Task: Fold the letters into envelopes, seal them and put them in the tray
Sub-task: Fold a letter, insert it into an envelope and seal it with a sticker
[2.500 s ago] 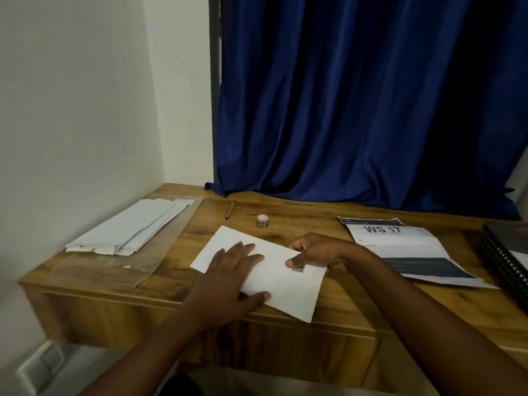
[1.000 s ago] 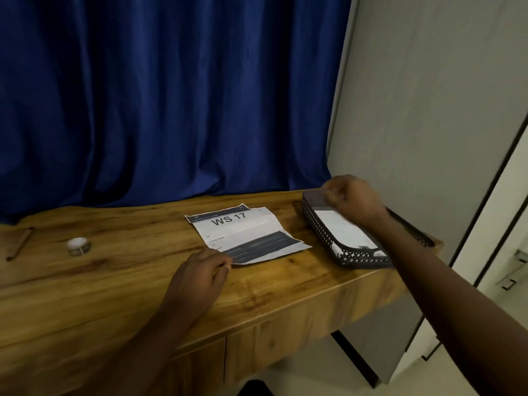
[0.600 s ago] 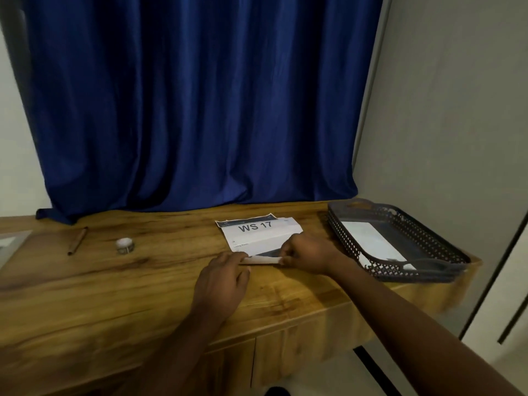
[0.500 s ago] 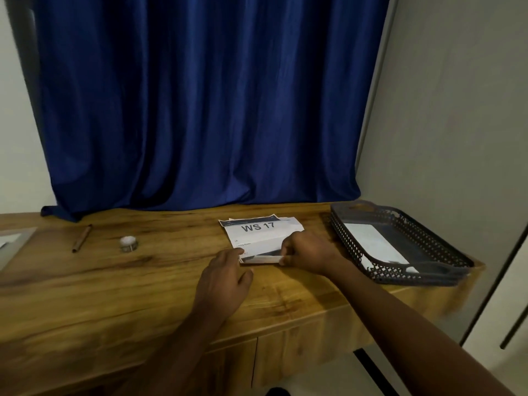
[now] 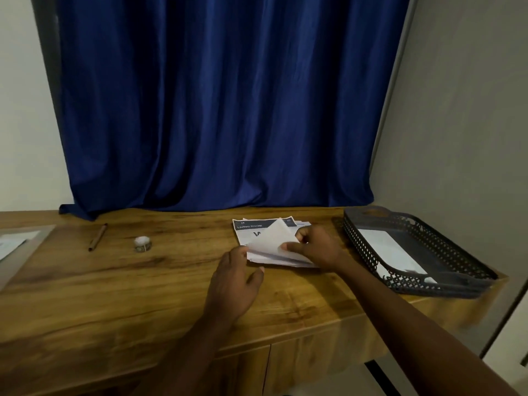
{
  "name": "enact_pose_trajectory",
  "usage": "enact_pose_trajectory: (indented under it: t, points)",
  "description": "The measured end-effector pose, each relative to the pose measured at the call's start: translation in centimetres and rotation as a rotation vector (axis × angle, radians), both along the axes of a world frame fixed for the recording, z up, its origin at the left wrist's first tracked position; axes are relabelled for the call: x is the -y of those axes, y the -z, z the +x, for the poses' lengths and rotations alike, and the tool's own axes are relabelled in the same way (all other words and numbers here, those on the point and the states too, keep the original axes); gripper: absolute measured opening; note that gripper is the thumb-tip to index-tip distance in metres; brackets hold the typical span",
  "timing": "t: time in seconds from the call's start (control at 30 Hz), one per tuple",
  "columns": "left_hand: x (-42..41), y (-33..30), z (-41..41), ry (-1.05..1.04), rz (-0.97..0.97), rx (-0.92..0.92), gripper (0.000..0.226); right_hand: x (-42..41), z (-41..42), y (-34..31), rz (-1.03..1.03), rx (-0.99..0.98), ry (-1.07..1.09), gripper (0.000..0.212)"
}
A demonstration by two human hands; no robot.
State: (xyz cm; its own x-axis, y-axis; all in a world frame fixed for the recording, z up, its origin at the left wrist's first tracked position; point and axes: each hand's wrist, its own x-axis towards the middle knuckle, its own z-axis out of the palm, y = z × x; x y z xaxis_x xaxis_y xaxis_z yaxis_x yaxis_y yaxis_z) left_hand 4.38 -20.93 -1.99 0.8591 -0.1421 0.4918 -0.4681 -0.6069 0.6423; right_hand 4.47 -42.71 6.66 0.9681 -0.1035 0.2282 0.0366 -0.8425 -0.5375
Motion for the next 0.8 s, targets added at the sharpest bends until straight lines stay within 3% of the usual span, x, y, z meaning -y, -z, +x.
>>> enact_pose_trajectory:
  t: [0.13, 0.27, 0.47, 0.57, 0.67, 0.8]
  points:
    - [-0.5, -0.8, 0.0, -0.005, -0.322, -0.086, 0.040, -2.9, -0.1, -1.7, -0.049, 0.173, 0.082, 0.041]
    - [-2.4, -1.9, -0.8, 0.159, -0.668, -0.229, 0.025, -8.1, 0.0, -2.8, -0.017, 0.202, -0.009, 0.042]
    - [-9.3, -3.2, -2.5, 0.357, -0.925, -0.462, 0.072, -17.4, -1.2, -3.1, 0.424, -0.017, -0.341, 0.048]
    - [-14.1, -3.7, -3.8, 0.274, -0.900, -0.507, 0.076, -21.4, -1.5, -1.7, 0.577, -0.157, -0.483, 0.053]
    - [-19.0, -3.9, -4.1, -0.012, -0.731, -0.573, 0.041, -24.5, -1.4, 0.2, 0.611, -0.161, -0.581, 0.045]
    - [-22.9, -4.4, -4.8, -0.240, -0.553, -0.559, 0.020, -26.6, -0.8, 3.0, 0.323, 0.058, -0.634, 0.030]
